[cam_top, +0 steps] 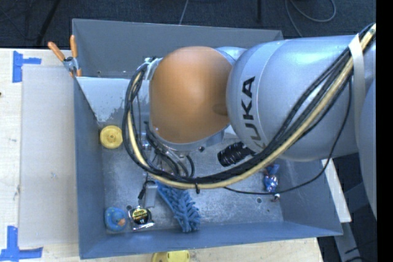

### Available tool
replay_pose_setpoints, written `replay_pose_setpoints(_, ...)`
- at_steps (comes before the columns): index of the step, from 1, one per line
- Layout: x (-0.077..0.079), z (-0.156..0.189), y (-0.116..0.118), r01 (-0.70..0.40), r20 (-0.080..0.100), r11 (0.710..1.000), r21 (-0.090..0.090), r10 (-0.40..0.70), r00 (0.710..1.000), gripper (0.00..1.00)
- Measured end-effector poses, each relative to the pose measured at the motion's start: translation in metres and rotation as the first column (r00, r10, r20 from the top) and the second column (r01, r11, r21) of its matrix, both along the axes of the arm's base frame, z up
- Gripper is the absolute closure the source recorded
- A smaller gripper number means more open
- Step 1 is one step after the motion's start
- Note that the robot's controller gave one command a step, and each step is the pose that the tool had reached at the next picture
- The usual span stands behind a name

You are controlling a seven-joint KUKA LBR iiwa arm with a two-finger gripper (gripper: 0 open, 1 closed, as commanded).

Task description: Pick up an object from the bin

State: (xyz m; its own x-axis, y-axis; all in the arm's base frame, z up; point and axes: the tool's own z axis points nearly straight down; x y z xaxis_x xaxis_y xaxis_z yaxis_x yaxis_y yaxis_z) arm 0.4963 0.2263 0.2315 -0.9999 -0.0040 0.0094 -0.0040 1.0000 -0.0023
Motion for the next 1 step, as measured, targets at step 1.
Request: replay_pose_setpoints(1,0.0019,0.0046,-0.0014,0.006,0.008,1.000,0.002,-0.006,1.000,0.00)
